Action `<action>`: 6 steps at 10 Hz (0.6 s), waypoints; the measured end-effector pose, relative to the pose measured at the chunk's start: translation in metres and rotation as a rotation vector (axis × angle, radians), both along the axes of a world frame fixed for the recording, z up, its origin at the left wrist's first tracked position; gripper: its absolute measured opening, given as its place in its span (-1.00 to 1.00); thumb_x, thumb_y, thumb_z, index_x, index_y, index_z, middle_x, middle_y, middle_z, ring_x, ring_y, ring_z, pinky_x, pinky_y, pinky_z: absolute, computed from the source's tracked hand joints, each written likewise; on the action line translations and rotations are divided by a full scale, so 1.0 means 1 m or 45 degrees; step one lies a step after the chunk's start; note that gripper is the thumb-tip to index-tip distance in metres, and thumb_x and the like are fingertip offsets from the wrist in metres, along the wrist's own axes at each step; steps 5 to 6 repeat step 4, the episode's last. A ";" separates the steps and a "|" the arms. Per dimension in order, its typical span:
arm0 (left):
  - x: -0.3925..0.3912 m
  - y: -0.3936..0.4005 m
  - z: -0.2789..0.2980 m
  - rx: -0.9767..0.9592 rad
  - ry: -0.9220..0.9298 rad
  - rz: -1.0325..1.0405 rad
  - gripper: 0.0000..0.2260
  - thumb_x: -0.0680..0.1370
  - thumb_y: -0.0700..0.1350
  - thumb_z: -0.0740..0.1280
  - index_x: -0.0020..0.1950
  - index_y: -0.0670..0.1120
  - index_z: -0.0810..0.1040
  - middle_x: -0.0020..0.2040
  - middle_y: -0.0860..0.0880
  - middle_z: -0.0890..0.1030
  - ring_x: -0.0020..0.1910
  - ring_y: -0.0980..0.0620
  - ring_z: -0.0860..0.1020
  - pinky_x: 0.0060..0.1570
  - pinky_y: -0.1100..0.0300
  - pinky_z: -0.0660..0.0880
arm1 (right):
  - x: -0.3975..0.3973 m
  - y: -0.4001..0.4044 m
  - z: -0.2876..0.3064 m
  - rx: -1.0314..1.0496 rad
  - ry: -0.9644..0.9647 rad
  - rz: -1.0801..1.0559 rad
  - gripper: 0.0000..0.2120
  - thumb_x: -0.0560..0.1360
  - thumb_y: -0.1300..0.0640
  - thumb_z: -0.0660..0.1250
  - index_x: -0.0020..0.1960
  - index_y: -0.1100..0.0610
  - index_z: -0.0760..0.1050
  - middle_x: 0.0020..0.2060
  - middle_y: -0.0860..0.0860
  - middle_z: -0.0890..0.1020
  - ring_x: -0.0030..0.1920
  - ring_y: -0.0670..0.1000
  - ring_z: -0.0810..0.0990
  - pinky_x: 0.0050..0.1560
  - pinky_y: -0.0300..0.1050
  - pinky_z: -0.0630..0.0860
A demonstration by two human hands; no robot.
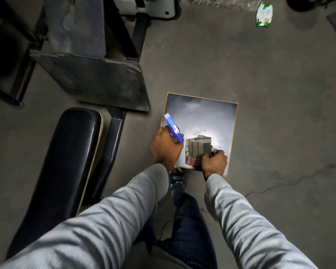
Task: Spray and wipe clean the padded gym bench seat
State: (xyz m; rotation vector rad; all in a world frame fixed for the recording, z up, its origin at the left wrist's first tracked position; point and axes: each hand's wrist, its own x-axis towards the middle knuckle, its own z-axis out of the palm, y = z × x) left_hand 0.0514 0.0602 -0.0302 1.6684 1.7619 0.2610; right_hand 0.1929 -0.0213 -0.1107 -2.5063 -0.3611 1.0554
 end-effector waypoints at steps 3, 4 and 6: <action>-0.009 -0.012 0.011 0.034 0.163 0.136 -0.53 0.49 0.26 0.47 0.25 -0.02 0.58 0.17 -0.05 0.65 0.17 -0.15 0.64 0.12 -0.05 0.60 | -0.019 0.016 0.018 0.207 0.211 -0.149 -0.84 0.56 0.21 0.41 0.12 0.19 0.67 -0.12 0.04 0.67 0.01 0.11 0.63 0.23 -0.14 0.51; -0.023 -0.018 0.010 0.004 0.230 0.158 -0.51 0.46 0.26 0.50 0.20 -0.05 0.55 0.13 -0.07 0.65 0.15 -0.18 0.64 0.08 -0.02 0.56 | -0.030 0.014 0.025 0.166 0.210 -0.093 -0.86 0.57 0.17 0.41 0.10 0.17 0.66 -0.12 0.04 0.67 0.02 0.13 0.64 0.24 -0.10 0.53; -0.023 -0.018 0.010 0.004 0.230 0.158 -0.51 0.46 0.26 0.50 0.20 -0.05 0.55 0.13 -0.07 0.65 0.15 -0.18 0.64 0.08 -0.02 0.56 | -0.030 0.014 0.025 0.166 0.210 -0.093 -0.86 0.57 0.17 0.41 0.10 0.17 0.66 -0.12 0.04 0.67 0.02 0.13 0.64 0.24 -0.10 0.53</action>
